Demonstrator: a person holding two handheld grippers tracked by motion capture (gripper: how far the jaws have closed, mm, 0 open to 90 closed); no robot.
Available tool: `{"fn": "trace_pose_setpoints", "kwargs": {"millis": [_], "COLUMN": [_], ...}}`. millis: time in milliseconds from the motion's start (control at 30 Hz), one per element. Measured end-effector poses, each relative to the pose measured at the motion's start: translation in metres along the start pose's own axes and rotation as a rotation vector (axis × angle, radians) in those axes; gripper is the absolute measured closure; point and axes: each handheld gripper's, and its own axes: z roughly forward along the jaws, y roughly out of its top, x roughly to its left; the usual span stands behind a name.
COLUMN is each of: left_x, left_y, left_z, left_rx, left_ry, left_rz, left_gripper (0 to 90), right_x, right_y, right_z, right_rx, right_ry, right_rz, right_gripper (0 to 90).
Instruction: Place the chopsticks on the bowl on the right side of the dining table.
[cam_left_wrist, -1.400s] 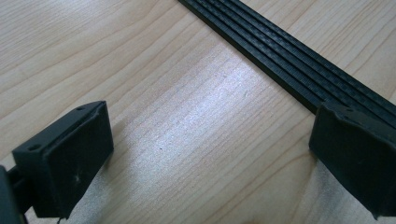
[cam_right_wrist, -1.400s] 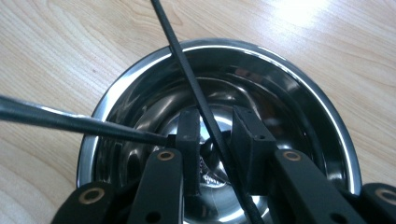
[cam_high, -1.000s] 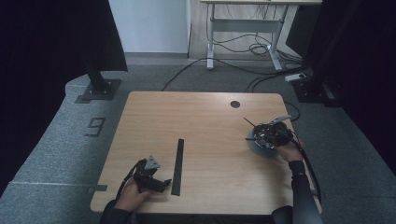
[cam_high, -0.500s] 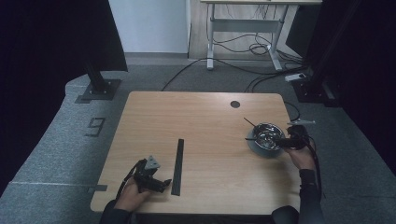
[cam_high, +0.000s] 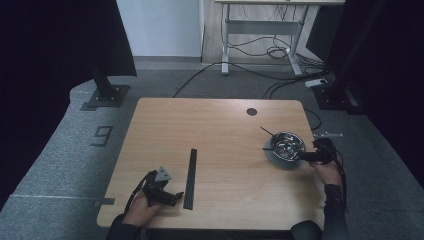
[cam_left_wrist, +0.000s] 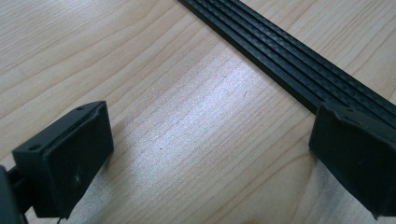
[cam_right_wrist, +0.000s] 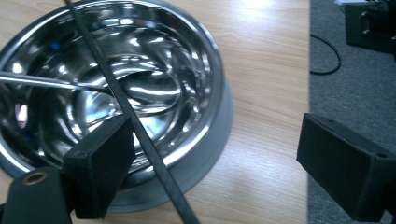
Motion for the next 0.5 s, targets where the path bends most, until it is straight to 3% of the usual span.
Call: {"fn": "trace_pose_setpoints", "kwargs": {"millis": [500], "left_x": [0.0], "left_y": [0.0], "left_z": [0.0], "left_rx": [0.0], "left_ry": [0.0], "left_rz": [0.0], "left_gripper": [0.0], "right_x": [-0.023], "right_y": [0.001], "right_z": [0.002], "right_rx": [-0.038], "right_ry": [-0.056], "right_rz": [0.064], "right_gripper": [12.7]}}
